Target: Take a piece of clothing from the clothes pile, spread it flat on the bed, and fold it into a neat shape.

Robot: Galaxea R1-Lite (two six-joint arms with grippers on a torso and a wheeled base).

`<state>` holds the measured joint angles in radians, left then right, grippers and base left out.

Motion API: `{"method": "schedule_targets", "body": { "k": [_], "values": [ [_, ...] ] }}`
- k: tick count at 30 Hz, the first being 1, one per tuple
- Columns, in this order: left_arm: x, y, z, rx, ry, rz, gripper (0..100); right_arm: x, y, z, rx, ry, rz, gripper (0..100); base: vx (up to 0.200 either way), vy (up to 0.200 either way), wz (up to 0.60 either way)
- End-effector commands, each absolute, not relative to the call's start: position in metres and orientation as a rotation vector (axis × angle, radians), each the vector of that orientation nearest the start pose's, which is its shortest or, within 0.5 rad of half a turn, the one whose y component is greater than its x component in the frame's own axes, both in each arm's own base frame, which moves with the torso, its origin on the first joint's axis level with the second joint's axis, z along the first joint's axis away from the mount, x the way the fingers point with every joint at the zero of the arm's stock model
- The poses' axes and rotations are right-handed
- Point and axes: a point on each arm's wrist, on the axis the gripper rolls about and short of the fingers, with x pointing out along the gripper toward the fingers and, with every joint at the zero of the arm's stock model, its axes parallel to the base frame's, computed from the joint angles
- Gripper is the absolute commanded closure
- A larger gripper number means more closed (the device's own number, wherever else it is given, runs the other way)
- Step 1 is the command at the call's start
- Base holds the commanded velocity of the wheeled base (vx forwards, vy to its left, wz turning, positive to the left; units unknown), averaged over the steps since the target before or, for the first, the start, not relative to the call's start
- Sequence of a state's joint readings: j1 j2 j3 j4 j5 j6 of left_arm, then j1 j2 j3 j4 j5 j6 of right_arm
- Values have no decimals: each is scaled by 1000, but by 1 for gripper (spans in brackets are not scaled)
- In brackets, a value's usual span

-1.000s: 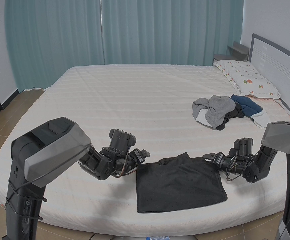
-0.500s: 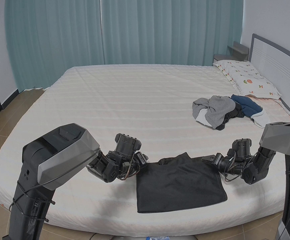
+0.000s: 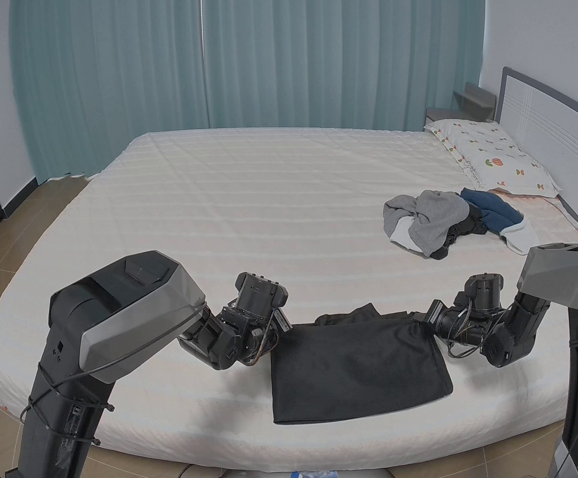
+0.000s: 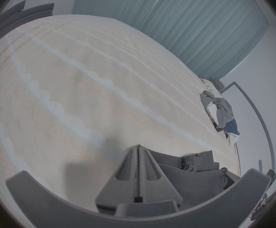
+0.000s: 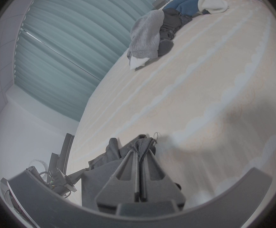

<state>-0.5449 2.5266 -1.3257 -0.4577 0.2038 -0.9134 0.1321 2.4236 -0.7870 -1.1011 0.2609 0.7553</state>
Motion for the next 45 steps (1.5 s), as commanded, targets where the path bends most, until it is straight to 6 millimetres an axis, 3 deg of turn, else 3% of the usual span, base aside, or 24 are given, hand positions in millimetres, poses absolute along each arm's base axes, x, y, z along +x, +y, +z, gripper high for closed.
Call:
{"method": "schedule_targets", "body": {
  "k": [1, 23, 41, 42, 45],
  "values": [
    [391, -230, -34, -588, 768, 37, 100, 373, 54, -32, 765, 635, 168, 100, 0, 0, 0],
    [397, -223, -38, -596, 743, 81, 100, 394, 59, -51, 752, 500, 146, 100, 0, 0, 0],
    [397, -223, -40, -596, 746, 83, 100, 397, 70, -63, 732, 484, 140, 100, 0, 0, 0],
    [397, -223, -40, -596, 746, 83, 0, 397, 70, -63, 732, 484, 140, 0, 0, 0, 0],
    [397, -223, -40, -596, 746, 83, 0, 398, 70, -61, 735, 469, 148, 0, 0, 0, 0]
  ]
}}
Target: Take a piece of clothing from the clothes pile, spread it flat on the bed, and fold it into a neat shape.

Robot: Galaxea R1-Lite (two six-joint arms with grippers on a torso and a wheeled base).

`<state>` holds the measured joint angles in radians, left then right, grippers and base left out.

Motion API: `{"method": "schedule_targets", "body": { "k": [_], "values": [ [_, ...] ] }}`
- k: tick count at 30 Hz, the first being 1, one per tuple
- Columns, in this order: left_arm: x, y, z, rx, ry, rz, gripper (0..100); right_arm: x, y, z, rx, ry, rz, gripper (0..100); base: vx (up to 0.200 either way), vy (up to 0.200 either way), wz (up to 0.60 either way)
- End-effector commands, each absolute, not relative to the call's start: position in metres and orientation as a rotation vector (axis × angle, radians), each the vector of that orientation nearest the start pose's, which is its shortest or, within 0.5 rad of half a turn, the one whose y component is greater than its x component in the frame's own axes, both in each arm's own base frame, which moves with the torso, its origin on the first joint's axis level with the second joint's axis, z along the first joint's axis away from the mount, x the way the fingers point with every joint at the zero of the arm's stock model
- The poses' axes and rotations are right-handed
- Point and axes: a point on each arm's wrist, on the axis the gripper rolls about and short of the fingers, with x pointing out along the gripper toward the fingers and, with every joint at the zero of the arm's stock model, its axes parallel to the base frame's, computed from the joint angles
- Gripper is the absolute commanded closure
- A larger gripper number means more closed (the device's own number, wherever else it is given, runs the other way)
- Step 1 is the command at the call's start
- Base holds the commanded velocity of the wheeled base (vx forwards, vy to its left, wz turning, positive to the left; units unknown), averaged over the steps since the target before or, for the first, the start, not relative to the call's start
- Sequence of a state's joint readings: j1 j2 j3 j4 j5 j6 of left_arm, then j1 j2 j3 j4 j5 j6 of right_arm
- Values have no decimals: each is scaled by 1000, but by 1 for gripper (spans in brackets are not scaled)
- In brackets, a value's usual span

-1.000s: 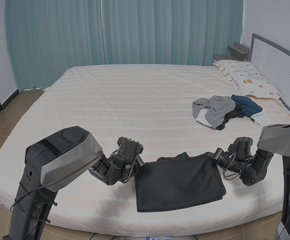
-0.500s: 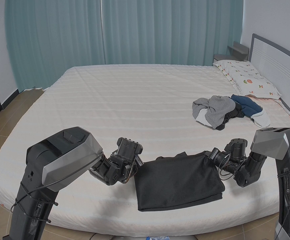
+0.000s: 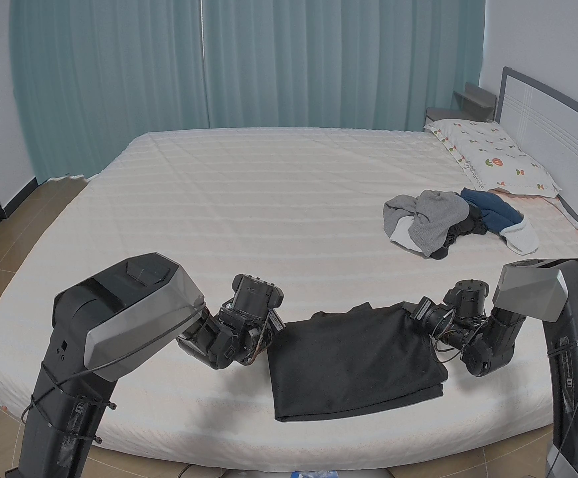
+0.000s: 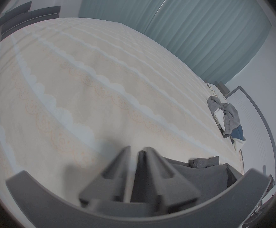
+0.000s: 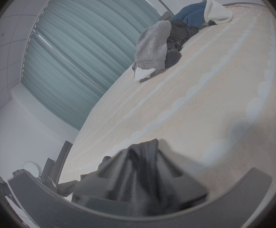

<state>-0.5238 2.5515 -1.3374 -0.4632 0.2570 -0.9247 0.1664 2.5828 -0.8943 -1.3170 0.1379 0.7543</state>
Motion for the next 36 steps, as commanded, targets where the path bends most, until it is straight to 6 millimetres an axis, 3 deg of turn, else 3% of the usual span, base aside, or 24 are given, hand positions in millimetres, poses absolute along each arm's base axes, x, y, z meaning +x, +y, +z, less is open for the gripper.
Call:
{"method": "schedule_targets", "body": {
  "k": [1, 7, 17, 24, 36],
  "values": [
    [397, -223, -39, -597, 744, 82, 0, 397, 70, -60, 736, 460, 150, 0, 0, 0, 0],
    [398, -223, -39, -601, 740, 82, 0, 392, 61, -48, 751, 449, 135, 0, 0, 0, 0],
    [397, -217, -30, -675, 743, 101, 0, 363, 41, -30, 780, 515, 153, 0, 0, 0, 0],
    [373, -207, -17, -701, 823, 17, 0, 324, 24, -24, 823, 668, 268, 0, 0, 0, 0],
    [370, -201, -21, -710, 818, -2, 0, 288, 27, -34, 592, 780, 323, 0, 0, 0, 0]
  ]
}}
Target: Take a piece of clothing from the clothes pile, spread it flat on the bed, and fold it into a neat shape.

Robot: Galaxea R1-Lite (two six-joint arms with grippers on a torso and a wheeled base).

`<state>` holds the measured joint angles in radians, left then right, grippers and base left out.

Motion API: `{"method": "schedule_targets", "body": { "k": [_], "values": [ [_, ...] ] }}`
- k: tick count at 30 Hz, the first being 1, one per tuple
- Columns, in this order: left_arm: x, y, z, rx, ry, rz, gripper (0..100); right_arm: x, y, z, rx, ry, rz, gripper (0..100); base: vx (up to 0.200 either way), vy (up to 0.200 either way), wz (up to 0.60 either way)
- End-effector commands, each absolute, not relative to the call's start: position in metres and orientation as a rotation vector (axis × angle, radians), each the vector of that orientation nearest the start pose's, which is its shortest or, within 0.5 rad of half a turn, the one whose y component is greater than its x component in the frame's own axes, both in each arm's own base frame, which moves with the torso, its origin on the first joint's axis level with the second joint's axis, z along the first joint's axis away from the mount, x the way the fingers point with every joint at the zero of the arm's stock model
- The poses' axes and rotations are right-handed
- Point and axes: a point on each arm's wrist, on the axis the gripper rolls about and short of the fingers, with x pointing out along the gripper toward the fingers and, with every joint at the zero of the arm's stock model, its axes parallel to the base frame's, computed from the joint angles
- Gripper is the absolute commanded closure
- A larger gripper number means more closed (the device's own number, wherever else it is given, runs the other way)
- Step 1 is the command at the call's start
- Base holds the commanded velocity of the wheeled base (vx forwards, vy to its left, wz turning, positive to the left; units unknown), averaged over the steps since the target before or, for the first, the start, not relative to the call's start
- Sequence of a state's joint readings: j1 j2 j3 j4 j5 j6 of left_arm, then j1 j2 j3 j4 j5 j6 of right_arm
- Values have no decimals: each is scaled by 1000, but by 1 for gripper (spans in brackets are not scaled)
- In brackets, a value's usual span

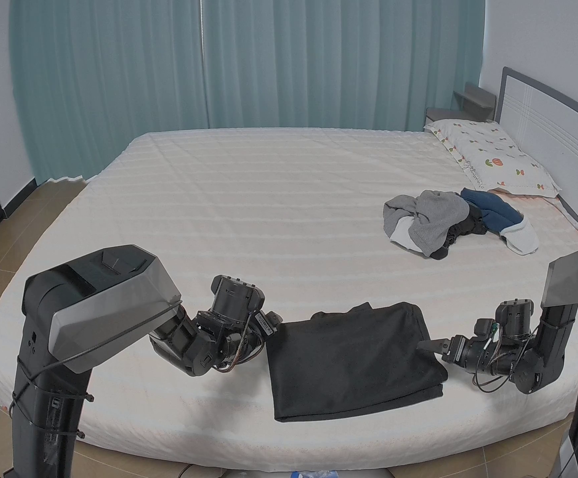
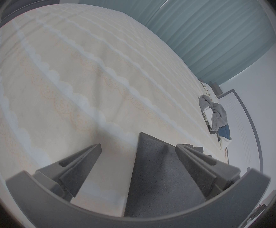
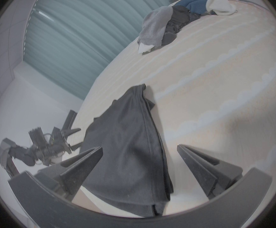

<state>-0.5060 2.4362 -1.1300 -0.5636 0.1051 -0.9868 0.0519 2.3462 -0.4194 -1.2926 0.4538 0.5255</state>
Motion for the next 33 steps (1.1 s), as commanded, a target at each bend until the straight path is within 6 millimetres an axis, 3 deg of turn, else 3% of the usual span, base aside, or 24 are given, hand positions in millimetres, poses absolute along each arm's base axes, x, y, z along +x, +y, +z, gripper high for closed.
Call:
{"method": "schedule_targets", "body": {
  "k": [1, 5, 6, 14, 26, 27, 33],
  "values": [
    [370, -201, -21, -710, 818, -2, 0, 287, 27, -35, 577, 787, 328, 0, 0, 0, 0],
    [370, -201, -21, -709, 820, -1, 0, 284, 27, -35, 562, 794, 332, 0, 0, 0, 0],
    [370, -201, -21, -709, 820, -1, 0, 284, 27, -35, 560, 795, 332, 100, 0, 0, 0],
    [371, -202, -21, -710, 818, -2, 0, 269, 24, -36, 441, 863, 356, 100, 0, 0, 0],
    [371, -202, -21, -710, 818, -2, 0, 268, 22, -35, 425, 861, 353, 100, 0, 0, 0],
    [371, -202, -20, -710, 818, -4, 0, 268, 22, -35, 425, 861, 353, 0, 0, 0, 0],
    [370, -202, -19, -712, 815, -8, 0, 267, 20, -23, 422, 823, 352, 0, 0, 0, 0]
  ]
}}
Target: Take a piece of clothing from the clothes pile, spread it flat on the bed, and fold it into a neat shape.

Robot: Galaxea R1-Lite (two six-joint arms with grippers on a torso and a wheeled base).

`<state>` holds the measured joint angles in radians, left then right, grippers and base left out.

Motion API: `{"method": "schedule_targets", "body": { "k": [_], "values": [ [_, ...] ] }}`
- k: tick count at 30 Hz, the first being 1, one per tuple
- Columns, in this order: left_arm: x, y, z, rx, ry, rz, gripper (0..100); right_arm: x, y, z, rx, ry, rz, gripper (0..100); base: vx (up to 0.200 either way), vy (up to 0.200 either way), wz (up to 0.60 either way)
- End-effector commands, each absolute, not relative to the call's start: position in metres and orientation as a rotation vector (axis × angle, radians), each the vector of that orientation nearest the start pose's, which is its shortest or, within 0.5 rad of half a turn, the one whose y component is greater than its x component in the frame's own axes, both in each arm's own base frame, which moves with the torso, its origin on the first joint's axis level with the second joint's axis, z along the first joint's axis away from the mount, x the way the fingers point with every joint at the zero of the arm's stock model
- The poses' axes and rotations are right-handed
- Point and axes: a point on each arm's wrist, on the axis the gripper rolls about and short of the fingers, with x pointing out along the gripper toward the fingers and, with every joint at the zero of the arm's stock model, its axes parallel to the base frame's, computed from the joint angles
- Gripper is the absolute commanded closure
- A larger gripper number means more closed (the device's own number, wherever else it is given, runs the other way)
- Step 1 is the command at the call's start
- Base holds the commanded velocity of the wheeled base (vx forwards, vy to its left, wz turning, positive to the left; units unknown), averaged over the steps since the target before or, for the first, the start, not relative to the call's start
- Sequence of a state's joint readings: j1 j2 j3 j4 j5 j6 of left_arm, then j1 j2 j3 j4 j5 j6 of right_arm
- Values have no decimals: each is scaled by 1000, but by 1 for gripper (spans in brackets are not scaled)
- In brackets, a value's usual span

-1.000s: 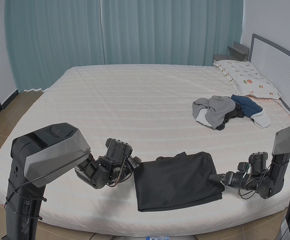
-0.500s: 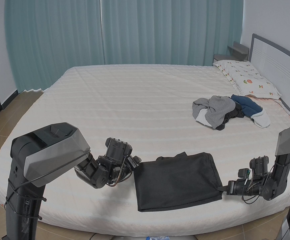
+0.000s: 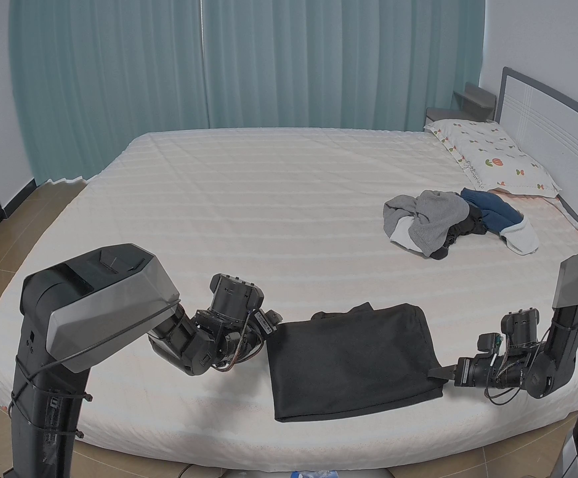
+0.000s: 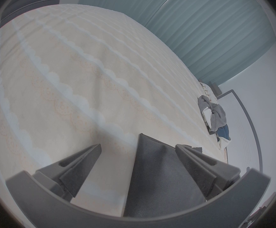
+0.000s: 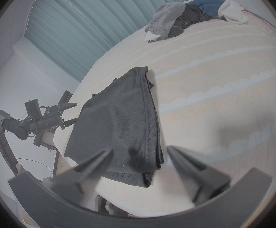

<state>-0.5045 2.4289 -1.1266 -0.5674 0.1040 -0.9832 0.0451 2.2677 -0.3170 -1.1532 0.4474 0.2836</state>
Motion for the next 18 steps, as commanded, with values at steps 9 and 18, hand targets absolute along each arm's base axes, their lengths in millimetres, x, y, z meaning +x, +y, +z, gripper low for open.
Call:
{"method": "schedule_targets", "body": {
  "k": [9, 18],
  "values": [
    [355, -209, -25, -619, 873, -95, 0, 280, 16, -26, 491, 803, 328, 0, 0, 0, 0],
    [341, -215, -33, -560, 842, -174, 0, 287, 17, -27, 574, 806, 331, 0, 0, 0, 0]
  ]
}}
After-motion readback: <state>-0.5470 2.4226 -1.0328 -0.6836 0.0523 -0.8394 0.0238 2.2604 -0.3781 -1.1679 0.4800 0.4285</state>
